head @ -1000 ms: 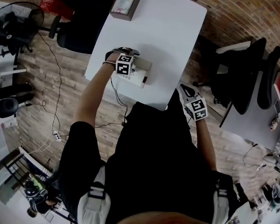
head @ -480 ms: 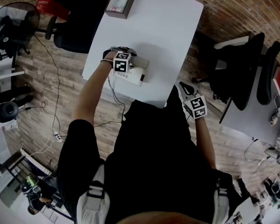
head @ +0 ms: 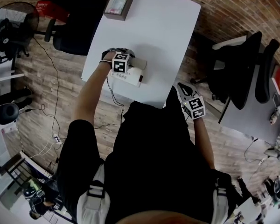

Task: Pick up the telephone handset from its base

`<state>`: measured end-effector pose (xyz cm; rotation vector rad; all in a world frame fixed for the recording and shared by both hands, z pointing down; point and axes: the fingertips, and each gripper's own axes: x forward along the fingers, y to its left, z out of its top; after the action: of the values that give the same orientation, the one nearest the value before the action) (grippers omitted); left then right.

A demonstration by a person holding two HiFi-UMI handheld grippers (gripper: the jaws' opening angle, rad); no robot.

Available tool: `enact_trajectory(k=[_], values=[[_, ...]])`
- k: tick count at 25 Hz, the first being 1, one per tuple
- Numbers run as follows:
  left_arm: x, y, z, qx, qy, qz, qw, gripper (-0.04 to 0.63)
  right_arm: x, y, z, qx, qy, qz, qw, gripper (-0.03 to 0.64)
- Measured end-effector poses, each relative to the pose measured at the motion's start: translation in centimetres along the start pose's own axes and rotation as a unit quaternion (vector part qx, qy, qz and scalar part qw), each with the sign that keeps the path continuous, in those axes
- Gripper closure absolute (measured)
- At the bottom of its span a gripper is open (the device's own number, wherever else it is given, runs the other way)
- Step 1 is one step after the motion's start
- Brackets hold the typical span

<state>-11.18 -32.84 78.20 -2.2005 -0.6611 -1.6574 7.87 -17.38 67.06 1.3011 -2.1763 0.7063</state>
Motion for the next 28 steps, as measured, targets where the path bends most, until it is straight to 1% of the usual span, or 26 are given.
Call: enact_trajectory(k=[6, 11, 17, 23, 28], values=[[-0.1, 0.0, 0.1, 0.001, 0.005, 0.01, 0.9999, 0.368, -0.4, -0.3, 0.2, 0.004, -0.007, -0.007, 1.0, 0.62], [-0.8, -0.3, 0.1, -0.014, -0.001, 0.004, 0.9999, 0.369, -0.4, -0.4, 0.6, -0.001, -0.01, -0.009, 1.0, 0.62], [-1.7, -0.7, 0.2, -0.023, -0.008, 0.02, 0.9995, 0.37, -0.2, 0.1, 1.0, -0.008, -0.013, 0.002, 1.0, 0.62], [-3.1, -1.6, 1.5, -0.044, -0.042, 0.045, 0.9971, 0.37, 0.5, 0.9, 1.3, -0.014, -0.014, 0.02, 1.0, 0.62], [-4.3, -2.1, 3.2, -0.074, -0.074, 0.069, 0.9921, 0.369, 0.9, 1.4, 1.6, -0.03, -0.01, 0.037, 0.999, 0.62]])
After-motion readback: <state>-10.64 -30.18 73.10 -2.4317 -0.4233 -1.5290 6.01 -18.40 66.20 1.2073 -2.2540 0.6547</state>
